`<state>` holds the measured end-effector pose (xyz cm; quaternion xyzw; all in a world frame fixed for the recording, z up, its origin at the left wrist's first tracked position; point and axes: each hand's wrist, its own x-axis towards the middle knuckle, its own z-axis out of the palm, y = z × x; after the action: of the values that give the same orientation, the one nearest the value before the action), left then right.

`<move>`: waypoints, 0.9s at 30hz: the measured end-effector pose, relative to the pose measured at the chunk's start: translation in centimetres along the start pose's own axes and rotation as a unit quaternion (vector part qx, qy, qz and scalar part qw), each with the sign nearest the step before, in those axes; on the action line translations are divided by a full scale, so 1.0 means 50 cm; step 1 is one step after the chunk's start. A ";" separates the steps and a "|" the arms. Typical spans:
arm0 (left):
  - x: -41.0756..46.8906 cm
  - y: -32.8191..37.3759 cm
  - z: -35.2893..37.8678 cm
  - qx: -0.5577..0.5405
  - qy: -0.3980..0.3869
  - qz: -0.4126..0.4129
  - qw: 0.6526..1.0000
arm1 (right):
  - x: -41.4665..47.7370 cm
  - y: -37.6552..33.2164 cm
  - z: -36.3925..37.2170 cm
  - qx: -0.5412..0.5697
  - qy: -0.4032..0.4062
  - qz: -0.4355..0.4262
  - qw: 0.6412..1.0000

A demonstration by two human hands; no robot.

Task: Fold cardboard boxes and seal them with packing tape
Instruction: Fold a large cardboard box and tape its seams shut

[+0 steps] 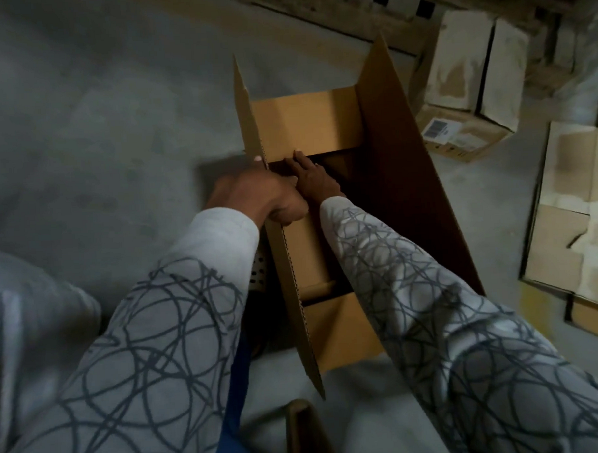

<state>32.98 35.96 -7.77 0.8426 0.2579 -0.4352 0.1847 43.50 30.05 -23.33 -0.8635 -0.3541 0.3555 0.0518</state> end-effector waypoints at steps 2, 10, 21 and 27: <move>0.002 0.004 0.001 0.008 0.012 0.009 1.000 | -0.032 0.009 -0.014 -0.005 0.022 -0.019 1.000; -0.074 0.040 0.090 -0.033 0.052 -0.008 0.998 | -0.350 0.047 -0.105 -0.135 0.075 -0.106 0.982; -0.277 0.153 0.446 -0.461 0.242 -0.075 0.850 | -0.728 0.169 -0.027 0.033 0.136 0.074 0.987; -0.312 0.181 0.483 -0.450 0.187 -0.077 0.870 | -0.748 0.184 0.086 -0.064 0.030 0.008 0.997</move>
<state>15.34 11.52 -7.38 0.7109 0.5200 -0.1193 0.4582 27.42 -1.75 -8.08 -0.8782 -0.3673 0.3064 0.0036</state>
